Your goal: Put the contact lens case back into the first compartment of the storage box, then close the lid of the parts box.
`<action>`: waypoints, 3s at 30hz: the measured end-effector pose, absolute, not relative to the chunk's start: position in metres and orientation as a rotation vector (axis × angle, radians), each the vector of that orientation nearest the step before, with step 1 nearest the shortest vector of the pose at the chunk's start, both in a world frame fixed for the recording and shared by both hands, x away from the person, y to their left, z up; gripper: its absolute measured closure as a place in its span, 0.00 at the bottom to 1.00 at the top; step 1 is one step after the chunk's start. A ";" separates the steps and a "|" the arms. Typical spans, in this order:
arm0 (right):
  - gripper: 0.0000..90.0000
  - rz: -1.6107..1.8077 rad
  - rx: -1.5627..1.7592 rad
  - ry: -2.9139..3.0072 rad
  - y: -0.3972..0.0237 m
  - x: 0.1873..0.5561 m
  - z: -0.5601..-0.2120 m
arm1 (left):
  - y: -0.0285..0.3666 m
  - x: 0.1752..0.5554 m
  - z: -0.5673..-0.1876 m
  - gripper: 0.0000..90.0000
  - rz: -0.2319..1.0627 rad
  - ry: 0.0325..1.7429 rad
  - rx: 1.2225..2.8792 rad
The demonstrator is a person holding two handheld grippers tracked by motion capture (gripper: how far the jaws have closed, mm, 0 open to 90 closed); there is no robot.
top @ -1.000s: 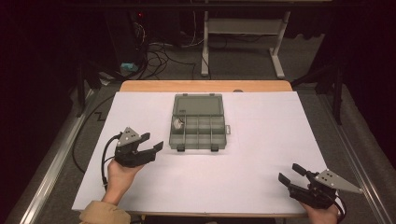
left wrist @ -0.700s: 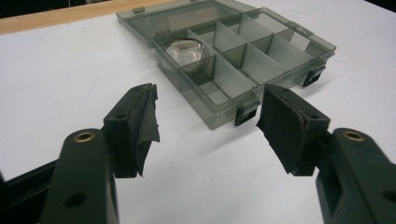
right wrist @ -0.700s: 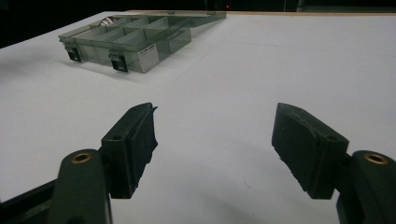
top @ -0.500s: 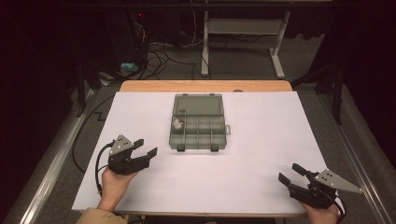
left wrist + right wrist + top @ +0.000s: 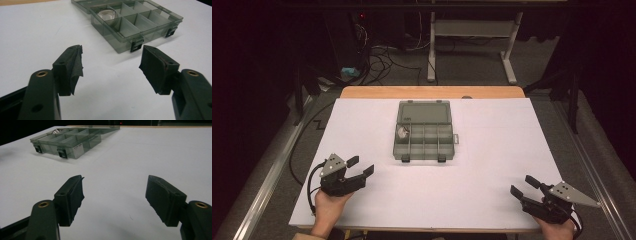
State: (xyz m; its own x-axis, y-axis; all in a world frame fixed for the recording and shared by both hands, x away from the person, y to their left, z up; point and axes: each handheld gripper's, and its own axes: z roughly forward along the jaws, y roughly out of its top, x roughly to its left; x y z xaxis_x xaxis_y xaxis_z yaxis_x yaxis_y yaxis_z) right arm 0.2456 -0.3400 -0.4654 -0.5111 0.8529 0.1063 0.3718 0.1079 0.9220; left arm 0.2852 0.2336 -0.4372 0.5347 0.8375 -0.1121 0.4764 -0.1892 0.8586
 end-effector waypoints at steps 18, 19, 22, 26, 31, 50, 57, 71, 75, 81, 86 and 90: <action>0.34 1.360 1.197 1.918 -0.340 0.242 -0.465 | 0.244 0.270 -0.456 0.37 0.475 1.119 1.816; 0.34 1.359 1.193 1.918 -0.340 0.242 -0.465 | 0.244 0.270 -0.456 0.37 0.473 1.119 1.815; 0.34 1.362 1.197 1.912 -0.341 0.241 -0.465 | 0.244 0.269 -0.456 0.37 0.478 1.123 1.813; 0.34 1.361 1.190 1.908 -0.339 0.242 -0.464 | 0.246 0.270 -0.457 0.37 0.471 1.127 1.810; 0.35 1.372 1.165 1.921 -0.333 0.240 -0.463 | 0.245 0.270 -0.455 0.37 0.483 1.116 1.802; 0.36 1.421 1.041 1.947 -0.303 0.236 -0.454 | 0.243 0.277 -0.456 0.37 0.476 1.120 1.808; 0.36 1.430 1.038 1.965 -0.296 0.241 -0.455 | 0.243 0.277 -0.456 0.37 0.468 1.119 1.802; 0.36 1.456 1.013 2.004 -0.281 0.248 -0.455 | 0.243 0.278 -0.457 0.36 0.463 1.115 1.808; 0.36 1.457 1.003 2.013 -0.276 0.250 -0.455 | 0.244 0.278 -0.457 0.36 0.464 1.115 1.800; 0.36 1.465 0.990 2.039 -0.267 0.255 -0.455 | 0.243 0.278 -0.457 0.36 0.461 1.113 1.807; 0.37 1.470 0.976 2.065 -0.257 0.259 -0.457 | 0.243 0.279 -0.457 0.36 0.453 1.109 1.807; 0.37 1.475 0.964 2.079 -0.250 0.263 -0.457 | 0.243 0.279 -0.457 0.35 0.452 1.107 1.810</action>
